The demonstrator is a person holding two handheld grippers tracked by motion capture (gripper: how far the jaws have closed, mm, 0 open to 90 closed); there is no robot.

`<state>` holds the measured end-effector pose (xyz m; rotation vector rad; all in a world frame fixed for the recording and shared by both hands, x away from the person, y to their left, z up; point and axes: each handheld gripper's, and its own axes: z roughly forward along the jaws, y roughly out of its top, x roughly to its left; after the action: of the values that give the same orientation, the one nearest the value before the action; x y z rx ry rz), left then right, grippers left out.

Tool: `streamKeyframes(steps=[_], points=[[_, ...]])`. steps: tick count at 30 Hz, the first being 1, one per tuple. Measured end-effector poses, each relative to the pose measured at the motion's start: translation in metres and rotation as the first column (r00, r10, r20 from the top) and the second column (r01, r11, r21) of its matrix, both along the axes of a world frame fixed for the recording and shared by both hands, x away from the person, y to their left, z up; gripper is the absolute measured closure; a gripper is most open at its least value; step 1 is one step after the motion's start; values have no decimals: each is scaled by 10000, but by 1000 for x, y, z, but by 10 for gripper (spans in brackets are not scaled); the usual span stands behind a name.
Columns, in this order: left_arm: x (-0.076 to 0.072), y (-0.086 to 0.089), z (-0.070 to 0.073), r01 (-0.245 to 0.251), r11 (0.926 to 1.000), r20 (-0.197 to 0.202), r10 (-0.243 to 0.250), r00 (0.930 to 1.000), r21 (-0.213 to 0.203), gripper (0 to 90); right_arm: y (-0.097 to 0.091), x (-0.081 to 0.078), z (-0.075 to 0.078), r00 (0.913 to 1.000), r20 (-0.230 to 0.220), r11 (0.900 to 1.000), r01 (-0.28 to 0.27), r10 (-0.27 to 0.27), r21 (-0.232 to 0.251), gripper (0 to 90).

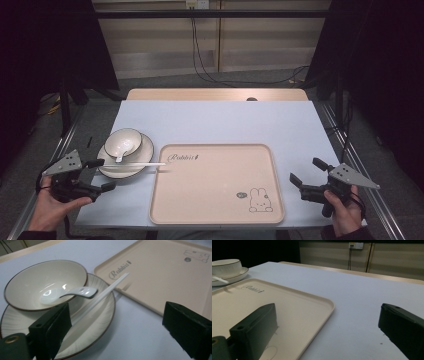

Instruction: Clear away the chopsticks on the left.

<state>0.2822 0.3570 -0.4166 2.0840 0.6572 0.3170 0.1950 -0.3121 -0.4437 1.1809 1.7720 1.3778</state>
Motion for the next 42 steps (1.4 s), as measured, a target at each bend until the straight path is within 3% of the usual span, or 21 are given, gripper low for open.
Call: streamKeyframes(steps=[5, 7, 9, 10, 17, 19, 25, 27, 31, 33, 35, 36, 40, 42], points=[[9, 4, -6, 297, 9983, -113, -292, 9995, 499, 105, 1, 0, 0, 10000, -10, 10000, -20, 20, -18, 15], [13, 5, -8, 119, 9981, -51, -116, 9999, 611, 106, 1, 0, 0, 10000, -4, 10000, -28, 28, -9, 14], [17, 5, -9, 365, 9962, -84, -359, 9993, 795, 158, 1, 0, 0, 10000, 51, 10000, -15, 15, 16, 12], [22, 5, -9, 676, 9893, -155, -662, 9977, 1291, 174, 1, 0, 0, 10000, 69, 10000, -32, 32, 6, 12], [33, 3, -13, 1117, 9770, -261, -1087, 9937, 1818, 345, 1, 0, 0, 9999, 44, 9999, -118, 118, -8, 11], [37, 3, -12, 1257, 9697, -237, -1235, 9921, 2094, 406, 2, -1, 0, 9999, 18, 9999, -139, 139, 4, 11], [46, 5, -14, 1238, 9651, 33, -1280, 9918, 2309, 521, 2, 0, 0, 9999, 41, 9999, -146, 146, -21, 11], [48, 5, -16, 1367, 9604, -61, -1394, 9902, 2430, 567, 2, 0, 0, 10000, 46, 10000, -69, 69, 33, 11], [49, 6, -17, 1247, 9601, 144, -1325, 9911, 2502, 634, 2, 0, 0, 10000, 18, 10000, -64, 64, 62, 11], [49, 7, -17, 1200, 9577, 216, -1301, 9913, 2617, 655, 2, 0, 0, 10000, 20, 10000, -91, 91, 22, 12], [49, 5, -19, 1125, 9614, 220, -1219, 9923, 2510, 672, 2, -1, 0, 10000, 10, 10000, -58, 58, 61, 11], [50, 6, -19, 1260, 9538, 178, -1360, 9905, 2729, 680, 1, -1, 0, 10000, 2, 10000, -78, 78, 37, 12], [52, 7, -20, 1233, 9510, 248, -1358, 9904, 2834, 707, 1, -1, 0, 10000, -6, 10000, -80, 80, 29, 12], [52, 6, -21, 1299, 9538, 161, -1394, 9901, 2710, 717, 1, -1, 0, 10000, -12, 10000, -87, 87, 47, 12]])
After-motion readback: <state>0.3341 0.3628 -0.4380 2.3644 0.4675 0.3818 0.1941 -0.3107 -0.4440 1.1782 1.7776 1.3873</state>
